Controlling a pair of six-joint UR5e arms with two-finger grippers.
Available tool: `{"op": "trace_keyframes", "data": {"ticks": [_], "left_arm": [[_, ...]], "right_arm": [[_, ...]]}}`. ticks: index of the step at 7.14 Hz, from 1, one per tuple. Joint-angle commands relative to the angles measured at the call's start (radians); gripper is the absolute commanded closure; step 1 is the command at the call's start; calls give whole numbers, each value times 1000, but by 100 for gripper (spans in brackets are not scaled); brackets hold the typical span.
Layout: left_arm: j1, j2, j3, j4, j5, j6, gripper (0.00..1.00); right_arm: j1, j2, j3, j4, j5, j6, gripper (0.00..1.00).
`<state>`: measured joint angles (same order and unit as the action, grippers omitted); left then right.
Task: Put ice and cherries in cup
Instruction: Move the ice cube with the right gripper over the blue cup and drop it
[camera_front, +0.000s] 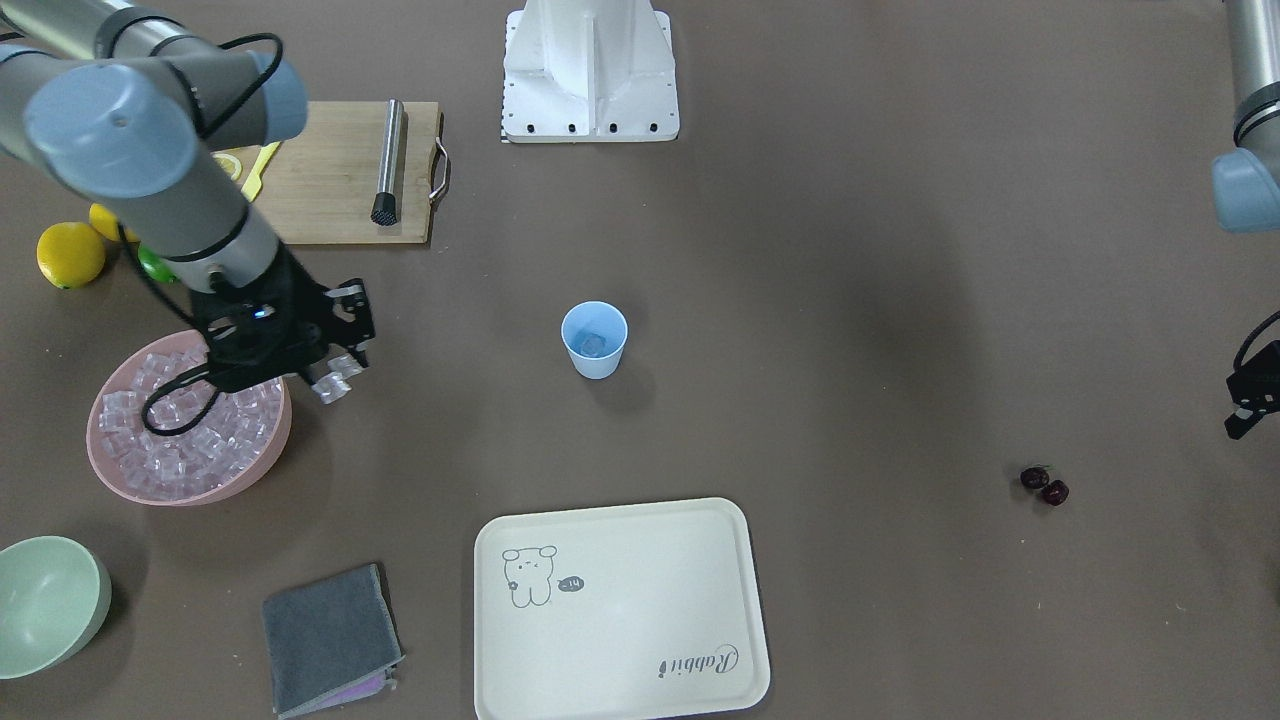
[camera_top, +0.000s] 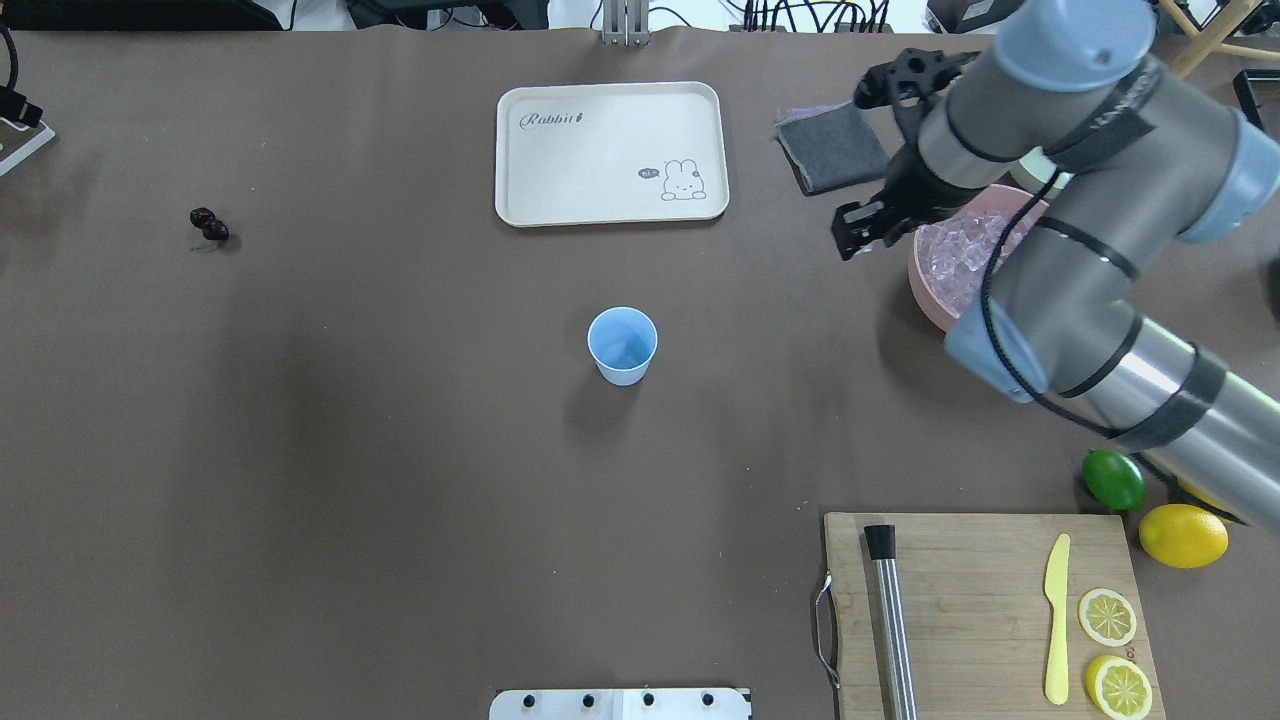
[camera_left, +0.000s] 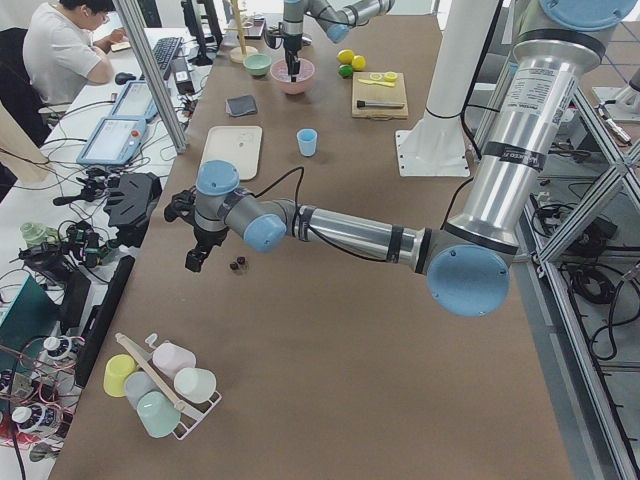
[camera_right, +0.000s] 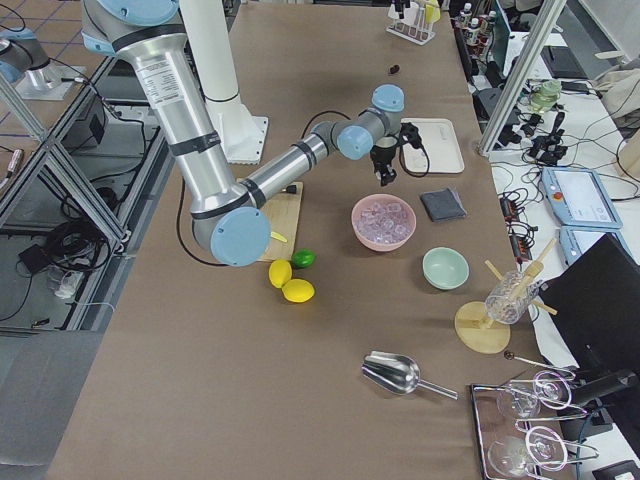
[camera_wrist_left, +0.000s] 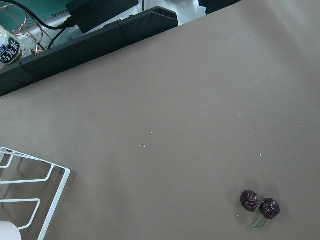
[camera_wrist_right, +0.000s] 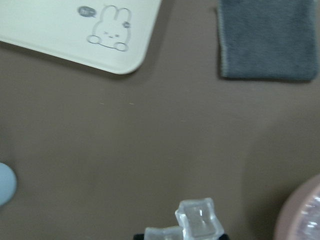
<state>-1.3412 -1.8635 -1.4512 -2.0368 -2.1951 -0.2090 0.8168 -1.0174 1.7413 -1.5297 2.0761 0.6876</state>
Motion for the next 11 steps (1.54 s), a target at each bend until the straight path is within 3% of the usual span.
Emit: {"op": "trace_keyframes", "data": {"ticks": [1, 2, 5, 8, 11], "left_arm": [[11, -8, 5, 1, 0, -1, 2], [25, -22, 5, 6, 0, -7, 2], [59, -51, 40, 0, 2, -39, 2], [59, -46, 40, 0, 0, -36, 2], [59, -43, 40, 0, 0, -38, 2]], "right_arm": [[-176, 191, -37, -56, -146, 243, 83], [-244, 277, -70, -113, -227, 303, 83], [-318, 299, -107, -122, -313, 342, 81], [-311, 295, -121, -119, -315, 323, 81], [-312, 301, -158, -119, -318, 329, 73]]}}
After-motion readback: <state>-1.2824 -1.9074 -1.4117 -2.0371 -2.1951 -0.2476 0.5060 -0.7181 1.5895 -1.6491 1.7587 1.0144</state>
